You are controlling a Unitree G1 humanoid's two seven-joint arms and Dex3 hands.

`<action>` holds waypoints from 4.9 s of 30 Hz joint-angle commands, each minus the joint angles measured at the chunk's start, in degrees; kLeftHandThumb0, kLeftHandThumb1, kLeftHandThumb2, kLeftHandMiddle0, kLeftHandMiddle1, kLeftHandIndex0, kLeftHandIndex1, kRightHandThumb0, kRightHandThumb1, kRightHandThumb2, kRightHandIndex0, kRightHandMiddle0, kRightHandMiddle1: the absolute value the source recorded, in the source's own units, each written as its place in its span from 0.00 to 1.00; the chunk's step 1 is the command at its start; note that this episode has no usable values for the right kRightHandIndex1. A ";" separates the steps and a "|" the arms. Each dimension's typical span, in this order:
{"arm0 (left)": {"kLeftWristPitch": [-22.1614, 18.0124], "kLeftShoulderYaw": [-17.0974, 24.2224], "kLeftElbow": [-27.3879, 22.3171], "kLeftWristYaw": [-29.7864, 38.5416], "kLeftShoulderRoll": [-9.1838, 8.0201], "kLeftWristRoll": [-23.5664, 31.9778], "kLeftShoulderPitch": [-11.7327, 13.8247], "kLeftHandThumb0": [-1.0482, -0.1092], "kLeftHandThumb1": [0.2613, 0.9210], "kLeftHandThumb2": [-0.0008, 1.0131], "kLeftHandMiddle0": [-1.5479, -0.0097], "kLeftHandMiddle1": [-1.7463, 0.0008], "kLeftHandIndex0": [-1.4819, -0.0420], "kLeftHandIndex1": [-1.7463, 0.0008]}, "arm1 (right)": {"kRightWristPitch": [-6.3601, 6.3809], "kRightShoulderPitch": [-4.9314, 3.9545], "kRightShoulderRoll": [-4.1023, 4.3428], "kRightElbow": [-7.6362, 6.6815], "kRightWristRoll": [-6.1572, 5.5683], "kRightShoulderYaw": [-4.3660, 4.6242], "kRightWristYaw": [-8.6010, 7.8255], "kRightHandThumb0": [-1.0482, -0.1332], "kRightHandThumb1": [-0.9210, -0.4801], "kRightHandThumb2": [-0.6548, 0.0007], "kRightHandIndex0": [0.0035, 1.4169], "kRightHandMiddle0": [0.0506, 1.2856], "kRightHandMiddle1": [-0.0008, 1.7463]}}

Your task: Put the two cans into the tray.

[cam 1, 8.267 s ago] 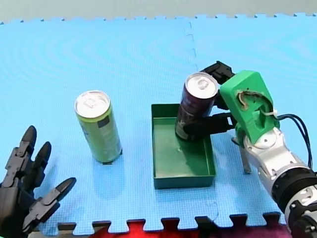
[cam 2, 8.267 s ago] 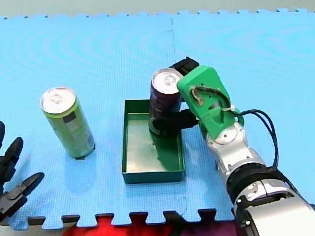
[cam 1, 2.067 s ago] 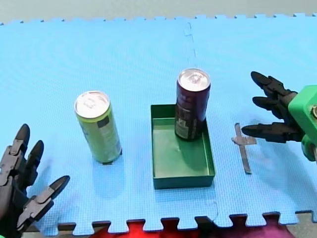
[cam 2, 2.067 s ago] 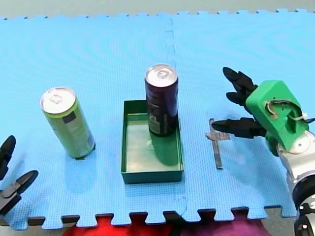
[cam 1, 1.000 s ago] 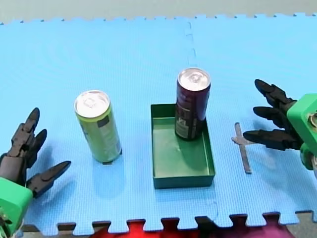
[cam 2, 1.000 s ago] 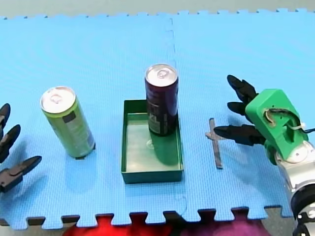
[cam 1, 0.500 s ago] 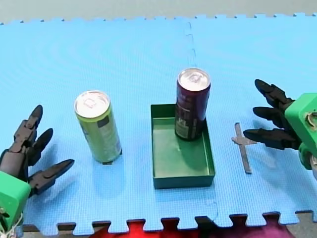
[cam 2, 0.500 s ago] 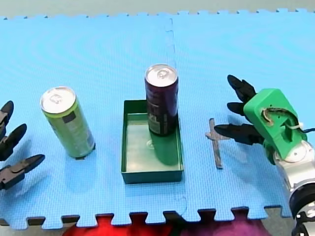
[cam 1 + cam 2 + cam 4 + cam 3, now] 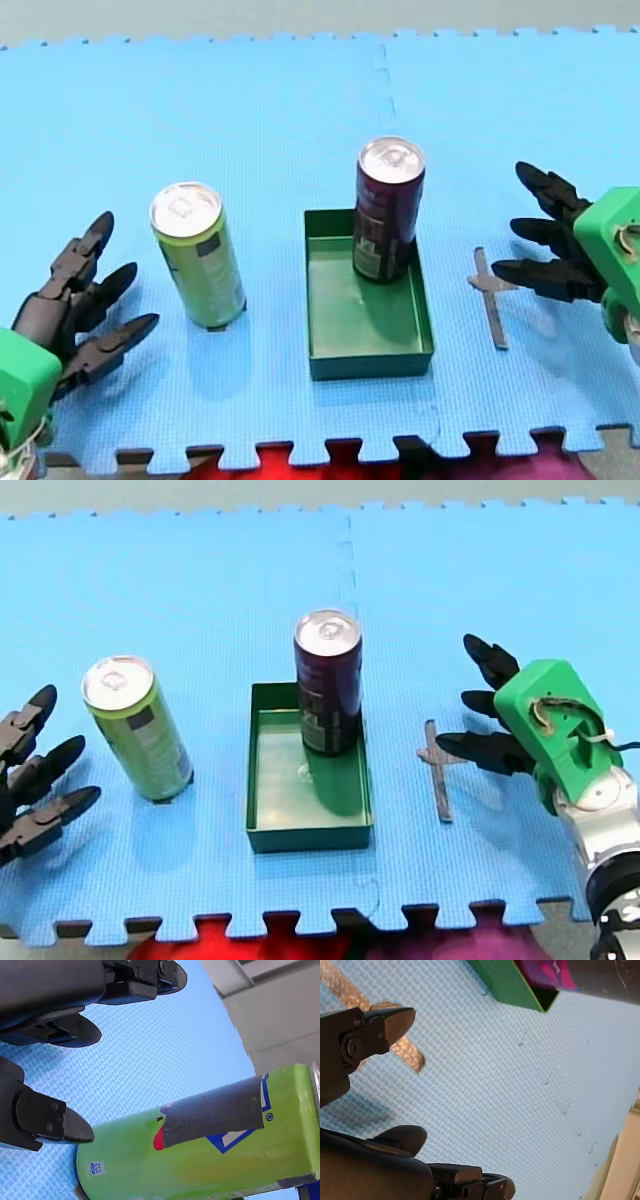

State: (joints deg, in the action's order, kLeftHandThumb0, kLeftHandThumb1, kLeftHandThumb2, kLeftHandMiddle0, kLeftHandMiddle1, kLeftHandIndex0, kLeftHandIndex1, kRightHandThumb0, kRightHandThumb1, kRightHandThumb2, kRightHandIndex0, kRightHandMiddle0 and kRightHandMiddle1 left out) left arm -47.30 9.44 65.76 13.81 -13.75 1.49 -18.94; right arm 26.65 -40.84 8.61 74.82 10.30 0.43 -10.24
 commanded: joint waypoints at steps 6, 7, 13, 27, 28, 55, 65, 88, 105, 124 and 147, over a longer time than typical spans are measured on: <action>-2.38 -1.32 2.59 -0.24 -1.43 -2.40 -1.93 0.00 1.00 0.37 0.67 0.98 0.93 1.00 | -0.15 -0.41 0.01 -0.10 -0.12 -0.10 0.23 0.05 0.15 1.00 0.15 0.03 0.00; -2.43 -1.37 2.84 -0.20 -1.45 -2.52 -2.14 0.00 1.00 0.37 0.67 0.98 0.93 1.00 | -0.15 -0.44 0.02 -0.14 -0.09 -0.06 0.23 0.05 0.16 1.00 0.15 0.03 0.00; -2.26 -1.46 3.73 -0.28 -1.21 -2.63 -3.05 0.00 1.00 0.39 0.66 0.98 0.93 0.99 | -0.29 -0.45 0.03 -0.15 -0.04 0.03 0.30 0.07 0.17 1.00 0.15 0.03 0.00; -0.68 0.38 4.55 1.46 -0.32 -0.24 -5.03 0.00 1.00 0.34 0.64 0.98 0.92 1.00 | -0.48 -0.50 0.02 -0.10 -0.21 -0.16 0.14 0.10 0.20 1.00 0.15 0.03 0.00; -0.69 0.32 4.53 1.33 -0.30 -0.37 -5.09 0.00 1.00 0.33 0.64 0.98 0.92 1.00 | -0.47 -0.52 0.05 -0.13 -0.18 -0.13 0.12 0.10 0.21 1.00 0.15 0.03 0.00; 1.19 -0.15 3.61 3.63 -0.56 0.35 -4.97 0.00 1.00 0.09 0.94 1.00 0.97 1.00 | -0.23 -0.46 -0.11 -0.30 -0.39 -0.44 1.01 0.12 0.22 1.00 0.16 0.03 0.00; 3.31 2.80 2.88 11.48 0.52 5.75 -4.74 0.00 0.95 0.03 0.94 1.00 0.97 1.00 | -0.69 -0.55 -0.22 -0.49 -0.19 -0.24 1.92 0.14 0.23 1.00 0.17 0.03 0.00; 16.66 8.91 4.94 29.95 0.28 14.30 -7.75 0.00 0.94 0.01 0.94 1.00 0.97 1.00 | -0.77 -0.29 -0.29 0.06 -0.32 -0.58 2.27 0.15 0.25 1.00 0.17 0.04 0.00; 18.65 11.25 5.66 32.26 0.49 15.07 -8.25 0.00 0.87 0.00 0.92 0.99 0.95 0.99 | -0.65 -0.25 -0.09 0.09 -0.13 -0.54 2.18 0.19 0.28 1.00 0.18 0.04 0.00; 16.06 11.10 4.12 33.38 0.79 14.59 -6.89 0.00 0.68 0.00 0.93 1.00 0.96 1.00 | -1.00 -0.16 -0.33 0.39 -0.28 -0.85 2.33 0.19 0.29 1.00 0.17 0.04 0.00; 16.00 9.67 3.85 30.93 0.36 12.77 -7.21 0.01 0.58 0.00 0.93 1.00 0.97 1.00 | -0.52 -0.18 -0.20 -0.32 -0.13 -0.62 2.57 0.25 0.33 1.00 0.18 0.04 0.00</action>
State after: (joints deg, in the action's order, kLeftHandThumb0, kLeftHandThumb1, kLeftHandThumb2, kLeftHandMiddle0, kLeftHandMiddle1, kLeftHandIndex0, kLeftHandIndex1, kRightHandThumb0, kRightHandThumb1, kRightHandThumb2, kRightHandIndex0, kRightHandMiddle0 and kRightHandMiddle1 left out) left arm -31.11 19.11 69.72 44.73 -12.89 14.19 -26.03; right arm 25.93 -40.97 8.19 74.70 10.29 -0.19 -7.83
